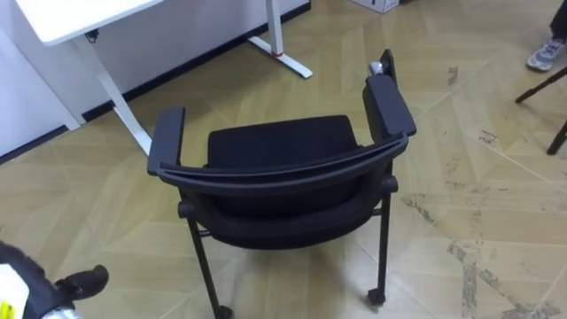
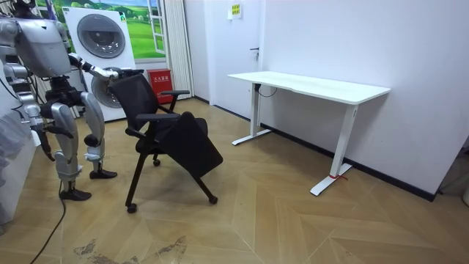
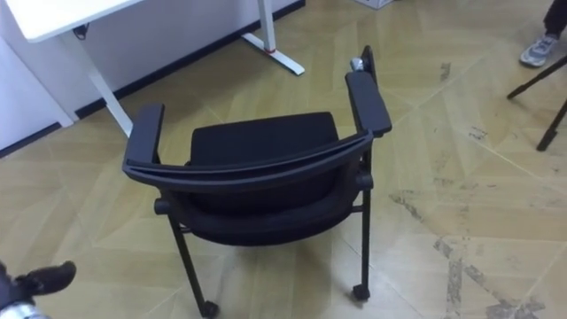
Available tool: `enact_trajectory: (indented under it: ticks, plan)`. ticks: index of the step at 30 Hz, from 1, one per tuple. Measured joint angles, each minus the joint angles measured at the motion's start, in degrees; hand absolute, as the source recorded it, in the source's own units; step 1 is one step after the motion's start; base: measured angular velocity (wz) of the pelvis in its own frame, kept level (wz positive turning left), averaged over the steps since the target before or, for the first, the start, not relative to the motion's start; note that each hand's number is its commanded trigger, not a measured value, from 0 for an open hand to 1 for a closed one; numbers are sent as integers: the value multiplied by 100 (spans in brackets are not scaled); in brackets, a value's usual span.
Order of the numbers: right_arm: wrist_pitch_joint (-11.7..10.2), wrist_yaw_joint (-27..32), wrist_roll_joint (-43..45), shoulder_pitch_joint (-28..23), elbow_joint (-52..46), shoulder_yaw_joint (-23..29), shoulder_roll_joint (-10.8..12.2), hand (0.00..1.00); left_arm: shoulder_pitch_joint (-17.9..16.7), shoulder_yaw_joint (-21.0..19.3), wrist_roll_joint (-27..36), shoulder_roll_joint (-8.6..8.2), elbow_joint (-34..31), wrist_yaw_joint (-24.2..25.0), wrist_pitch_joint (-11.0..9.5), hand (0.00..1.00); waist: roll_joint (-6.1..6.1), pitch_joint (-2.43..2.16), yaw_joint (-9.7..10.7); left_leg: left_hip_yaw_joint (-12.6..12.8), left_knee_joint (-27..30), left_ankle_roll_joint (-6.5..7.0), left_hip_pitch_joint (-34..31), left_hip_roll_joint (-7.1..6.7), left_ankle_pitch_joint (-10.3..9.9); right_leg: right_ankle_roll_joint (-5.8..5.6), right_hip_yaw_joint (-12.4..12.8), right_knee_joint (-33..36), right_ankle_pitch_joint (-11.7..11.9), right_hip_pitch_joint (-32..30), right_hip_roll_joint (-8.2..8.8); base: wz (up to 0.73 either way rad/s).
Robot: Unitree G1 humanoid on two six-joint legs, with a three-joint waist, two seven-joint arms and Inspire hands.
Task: Push chair
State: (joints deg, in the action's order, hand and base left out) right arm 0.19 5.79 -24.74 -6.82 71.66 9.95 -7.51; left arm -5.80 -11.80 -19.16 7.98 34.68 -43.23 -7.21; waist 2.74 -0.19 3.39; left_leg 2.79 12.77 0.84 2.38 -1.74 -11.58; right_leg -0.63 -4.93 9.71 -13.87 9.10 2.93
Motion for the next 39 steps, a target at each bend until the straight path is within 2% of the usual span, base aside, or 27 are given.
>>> enact_trajectory:
  ticks: [5,7,10,14,20,23,24,26,28,29,31,34,39]
  plan:
    - [19,-160,5,31,0,-95,12,0,251,9,-814,98,-389,3,62,0,8,9,72,5,8,0,-34,1,0,0,-12,3,0,-35,1,0]
    - [70,-200,3,96,2,-158,15,0,363,45,-971,220,-535,1,67,0,10,8,126,12,6,0,-41,1,0,0,-20,3,0,-39,2,0]
    - [73,-227,5,119,-6,-189,10,0,386,159,-1087,257,-893,-6,90,0,25,-3,153,23,6,0,-70,0,0,1,-12,5,2,-77,4,0]
    - [105,-239,9,119,-9,-189,8,0,386,237,-1208,260,-997,-10,98,0,56,-21,166,29,1,1,-69,1,1,1,-2,3,2,-83,4,0]
    - [113,-330,4,127,-3,-196,3,0,375,401,-1207,276,-997,-6,140,0,36,-3,155,27,-11,1,-68,1,1,1,-4,-1,2,-89,4,0]
    - [113,-345,49,120,-5,-195,-18,0,370,408,-1215,376,-1003,22,142,0,36,3,141,28,-10,1,-76,3,1,1,4,-4,2,-96,3,0]
    - [109,-345,54,129,-6,-183,-31,0,370,408,-1264,462,-1036,71,142,0,50,4,137,28,-10,1,-78,3,1,1,5,-4,2,-98,3,0]
    - [97,-348,62,128,2,-172,-63,0,370,404,-1374,576,-1182,158,144,0,83,12,150,27,-10,1,-78,3,1,3,5,-4,4,-98,4,0]
    - [59,-373,88,120,17,-172,-121,0,370,401,-1740,687,-1522,264,145,0,158,24,131,26,-13,1,-78,2,1,-1,6,-9,11,-98,5,0]
    - [50,-390,104,120,20,-172,-138,0,370,401,-1806,701,-1633,301,145,0,179,31,129,27,-14,1,-77,2,1,-1,6,-11,11,-99,4,0]
    - [-3,-473,101,133,87,-183,-170,0,370,402,-2076,703,-2138,412,147,0,230,13,108,30,-19,1,-73,3,2,-1,17,-13,11,-99,4,0]
    - [-30,-549,51,166,169,-185,-174,0,370,407,-2281,703,-2602,479,132,0,232,11,112,32,-20,0,-61,6,4,-1,20,-17,11,-89,0,0]
    - [-53,-561,53,153,217,-193,-177,0,370,521,-2371,703,-2757,618,137,0,223,15,135,52,-69,-1,48,8,6,-2,28,-19,11,-8,0,-3]
